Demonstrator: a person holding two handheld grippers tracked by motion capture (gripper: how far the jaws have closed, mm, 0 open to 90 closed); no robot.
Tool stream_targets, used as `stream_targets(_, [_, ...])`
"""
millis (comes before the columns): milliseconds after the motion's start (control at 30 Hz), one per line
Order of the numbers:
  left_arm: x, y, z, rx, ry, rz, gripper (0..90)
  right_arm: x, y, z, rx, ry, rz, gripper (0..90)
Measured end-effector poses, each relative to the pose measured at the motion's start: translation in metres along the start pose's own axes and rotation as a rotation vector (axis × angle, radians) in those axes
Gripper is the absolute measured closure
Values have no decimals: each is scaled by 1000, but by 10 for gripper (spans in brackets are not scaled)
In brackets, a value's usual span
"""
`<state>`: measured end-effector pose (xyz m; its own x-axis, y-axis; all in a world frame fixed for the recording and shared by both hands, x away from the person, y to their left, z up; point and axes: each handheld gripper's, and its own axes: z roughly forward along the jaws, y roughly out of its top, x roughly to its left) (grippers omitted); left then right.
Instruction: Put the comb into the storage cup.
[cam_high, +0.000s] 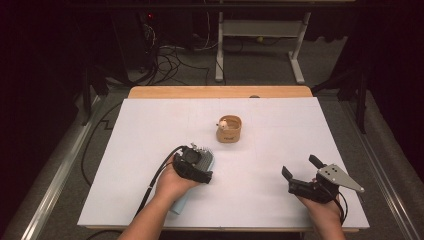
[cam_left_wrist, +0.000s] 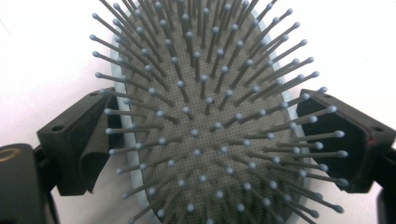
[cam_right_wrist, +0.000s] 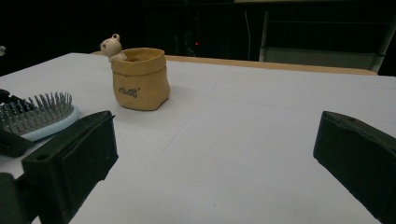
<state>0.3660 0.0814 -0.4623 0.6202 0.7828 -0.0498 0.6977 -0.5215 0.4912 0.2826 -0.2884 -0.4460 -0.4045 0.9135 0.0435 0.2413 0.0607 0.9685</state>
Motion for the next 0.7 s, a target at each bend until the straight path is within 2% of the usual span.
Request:
stream_targets(233, [1, 1, 0, 6, -6, -7, 119, 0, 0, 0, 0, -1, 1, 2])
stream_targets(400, [0, 4, 0, 26, 5, -14, 135, 0, 0, 0, 0, -2, -1, 3])
stream_targets(700, [-1, 5, -1, 30, 17, -34, 163, 0, 0, 0, 0, -4, -1, 3])
